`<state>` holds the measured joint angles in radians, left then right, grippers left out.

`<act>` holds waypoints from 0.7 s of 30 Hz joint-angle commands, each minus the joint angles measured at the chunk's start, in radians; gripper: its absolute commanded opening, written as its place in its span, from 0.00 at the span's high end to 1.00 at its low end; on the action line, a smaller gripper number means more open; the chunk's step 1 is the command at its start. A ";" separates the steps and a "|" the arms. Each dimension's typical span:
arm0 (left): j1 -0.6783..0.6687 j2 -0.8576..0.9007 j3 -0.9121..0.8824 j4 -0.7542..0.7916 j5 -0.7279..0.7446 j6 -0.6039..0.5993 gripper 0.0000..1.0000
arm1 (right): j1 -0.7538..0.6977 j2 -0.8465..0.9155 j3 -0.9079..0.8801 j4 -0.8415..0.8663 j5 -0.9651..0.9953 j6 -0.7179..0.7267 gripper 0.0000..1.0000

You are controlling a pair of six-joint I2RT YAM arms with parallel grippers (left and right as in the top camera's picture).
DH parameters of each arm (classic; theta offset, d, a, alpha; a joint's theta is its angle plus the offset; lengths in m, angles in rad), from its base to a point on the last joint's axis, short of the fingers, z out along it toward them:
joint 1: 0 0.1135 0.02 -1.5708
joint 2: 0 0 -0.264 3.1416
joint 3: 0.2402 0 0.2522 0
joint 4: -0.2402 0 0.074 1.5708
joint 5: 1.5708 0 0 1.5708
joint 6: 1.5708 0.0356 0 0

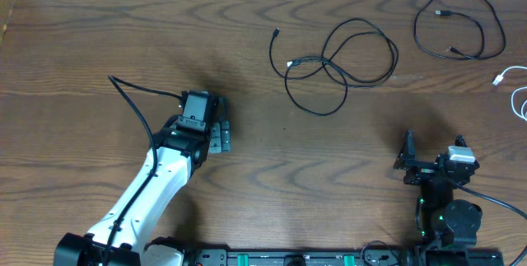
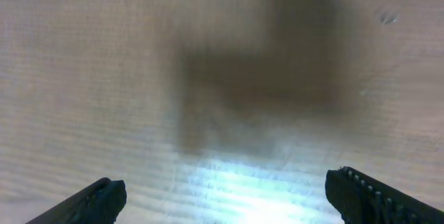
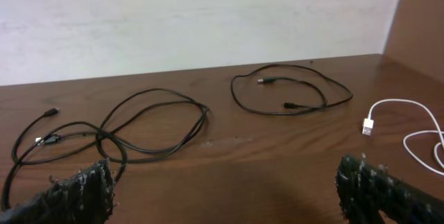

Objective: Untangle cables

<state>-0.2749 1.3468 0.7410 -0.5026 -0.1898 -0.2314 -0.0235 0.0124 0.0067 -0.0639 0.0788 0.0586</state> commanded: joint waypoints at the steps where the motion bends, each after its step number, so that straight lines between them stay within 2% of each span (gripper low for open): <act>1: 0.004 0.003 0.005 -0.035 -0.005 -0.007 0.03 | 0.005 -0.007 -0.002 -0.004 0.001 -0.015 0.01; 7: 0.005 -0.059 0.005 -0.035 -0.011 -0.035 0.03 | 0.005 -0.007 -0.002 -0.004 0.001 -0.015 0.01; 12: 0.006 -0.212 0.005 -0.045 -0.124 -0.034 0.03 | 0.005 -0.007 -0.002 -0.004 0.001 -0.015 0.01; 21: 0.006 -0.451 0.005 -0.212 -0.144 -0.032 0.03 | 0.005 -0.007 -0.002 -0.004 0.001 -0.015 0.01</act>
<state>-0.2749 0.9447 0.7410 -0.6895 -0.3065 -0.2588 -0.0235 0.0120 0.0067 -0.0635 0.0788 0.0582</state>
